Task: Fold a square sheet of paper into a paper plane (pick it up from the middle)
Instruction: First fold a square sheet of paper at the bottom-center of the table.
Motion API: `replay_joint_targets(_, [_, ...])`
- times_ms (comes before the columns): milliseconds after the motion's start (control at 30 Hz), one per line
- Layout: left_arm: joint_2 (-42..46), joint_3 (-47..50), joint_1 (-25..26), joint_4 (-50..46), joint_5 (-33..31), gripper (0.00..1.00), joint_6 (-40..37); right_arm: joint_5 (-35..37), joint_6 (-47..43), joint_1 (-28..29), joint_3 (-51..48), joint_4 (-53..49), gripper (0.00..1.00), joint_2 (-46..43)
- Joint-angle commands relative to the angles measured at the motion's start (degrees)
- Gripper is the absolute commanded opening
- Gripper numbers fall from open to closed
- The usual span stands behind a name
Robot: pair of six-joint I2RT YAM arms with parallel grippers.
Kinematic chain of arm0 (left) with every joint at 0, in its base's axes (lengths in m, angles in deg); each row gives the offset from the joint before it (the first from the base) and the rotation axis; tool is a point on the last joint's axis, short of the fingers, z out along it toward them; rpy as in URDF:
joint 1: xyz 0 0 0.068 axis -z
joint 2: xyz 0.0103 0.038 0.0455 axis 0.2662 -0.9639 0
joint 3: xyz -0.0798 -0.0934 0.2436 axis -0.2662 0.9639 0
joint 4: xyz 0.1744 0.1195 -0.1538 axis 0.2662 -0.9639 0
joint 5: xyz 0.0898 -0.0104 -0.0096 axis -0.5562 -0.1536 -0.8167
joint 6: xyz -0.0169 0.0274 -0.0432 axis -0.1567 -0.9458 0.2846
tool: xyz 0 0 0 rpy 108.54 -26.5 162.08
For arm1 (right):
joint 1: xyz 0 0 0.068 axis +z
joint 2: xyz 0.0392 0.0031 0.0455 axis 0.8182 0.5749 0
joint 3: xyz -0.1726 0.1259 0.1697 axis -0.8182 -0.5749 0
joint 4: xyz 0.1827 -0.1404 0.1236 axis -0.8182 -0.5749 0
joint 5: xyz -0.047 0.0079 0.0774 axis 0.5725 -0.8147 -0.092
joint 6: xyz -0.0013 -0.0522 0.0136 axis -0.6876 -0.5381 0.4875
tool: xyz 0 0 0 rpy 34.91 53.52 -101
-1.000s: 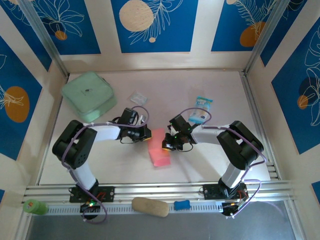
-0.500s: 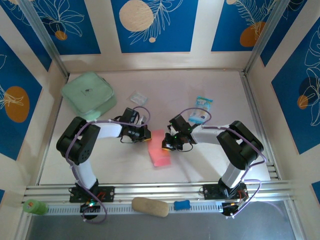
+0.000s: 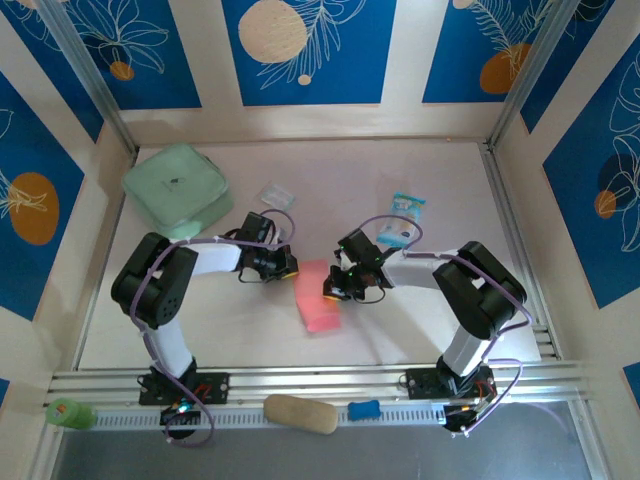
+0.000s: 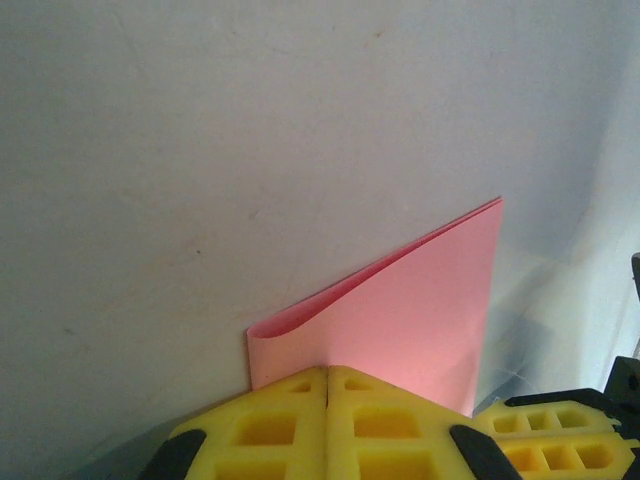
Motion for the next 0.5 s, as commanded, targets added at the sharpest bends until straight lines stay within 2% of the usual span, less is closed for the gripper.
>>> replay_joint_targets(0, [-1.7, -0.3, -2.2, 0.5, -8.3, 0.0, 1.2, 3.5, 0.3, 0.2, -2.7, -7.6, 0.0, 2.3])
replay_joint_targets(467, [-4.7, -5.1, -2.9, -2.5, -11.1, 0.0, 3.2, 3.5, 0.3, 0.2, -2.8, -7.5, 0.0, 2.2])
